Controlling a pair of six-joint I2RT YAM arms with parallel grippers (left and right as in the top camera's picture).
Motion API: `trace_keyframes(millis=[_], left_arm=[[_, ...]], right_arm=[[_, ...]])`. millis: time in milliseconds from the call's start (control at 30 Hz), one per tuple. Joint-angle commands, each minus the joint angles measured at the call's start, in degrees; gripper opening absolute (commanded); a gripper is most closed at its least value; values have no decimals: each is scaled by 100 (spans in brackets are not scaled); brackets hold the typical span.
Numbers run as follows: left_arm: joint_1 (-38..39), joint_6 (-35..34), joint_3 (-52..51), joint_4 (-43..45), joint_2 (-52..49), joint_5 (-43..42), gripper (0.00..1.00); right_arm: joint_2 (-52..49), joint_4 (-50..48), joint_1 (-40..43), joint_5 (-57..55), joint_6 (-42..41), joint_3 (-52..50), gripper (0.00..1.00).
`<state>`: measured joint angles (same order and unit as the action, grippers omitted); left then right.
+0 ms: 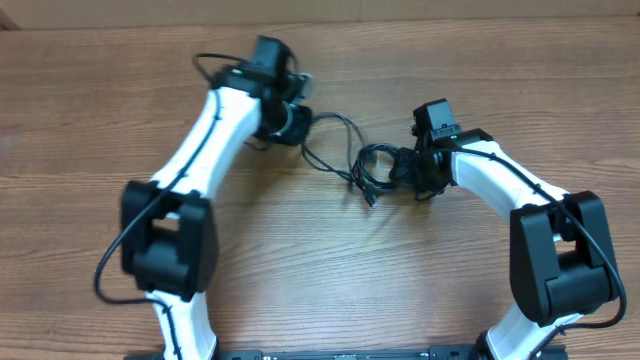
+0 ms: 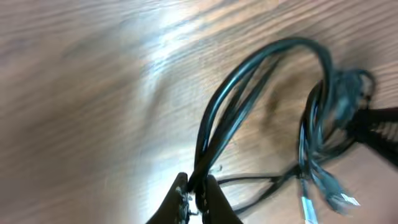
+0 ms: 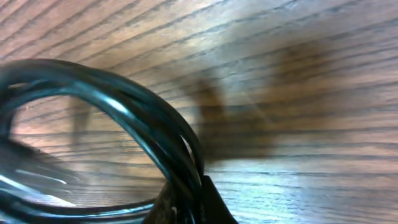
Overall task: Untangle cables
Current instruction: 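Hold the bundle with the right gripper and pull a loop leftward with the left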
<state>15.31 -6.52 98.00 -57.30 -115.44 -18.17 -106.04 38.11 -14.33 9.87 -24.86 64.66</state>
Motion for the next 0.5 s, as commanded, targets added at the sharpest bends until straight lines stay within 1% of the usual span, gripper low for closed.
trace_keyframes(millis=[0,33,67,133,200,233,267,300,333,367,433,467], left_arm=[[-310,-922,199,-354,313,-234,26],[-332,-984,197,-520,310,-238,31],[-341,-1005,195,-678,304,-216,25],[-341,-1008,190,-964,304,15,16],[-341,-1071,190,-1145,304,326,14],[-341,-1161,190,-1174,304,448,20],[-337,-1198,190,-1141,304,461,31],[-321,-1200,190,-1088,304,404,41],[-308,-1198,190,-1014,304,293,47],[-289,-1196,190,-916,304,153,57],[-212,-1191,184,-660,295,-68,68],[-168,-1191,181,-551,293,-107,71]], right_arm=[[-28,107,57,-426,42,-17,4],[-28,107,57,-426,42,-17,4],[-28,109,57,-426,42,-17,4],[-28,122,57,-428,42,-17,4],[-28,129,57,-428,42,-17,4],[-28,129,57,-426,42,-17,4],[-28,127,57,-426,42,-17,4],[-28,125,57,-426,42,-17,4],[-28,127,55,-424,42,-17,4],[-28,129,55,-422,42,-17,4],[-28,131,55,-382,44,-17,4],[-28,129,57,-330,44,-17,4]])
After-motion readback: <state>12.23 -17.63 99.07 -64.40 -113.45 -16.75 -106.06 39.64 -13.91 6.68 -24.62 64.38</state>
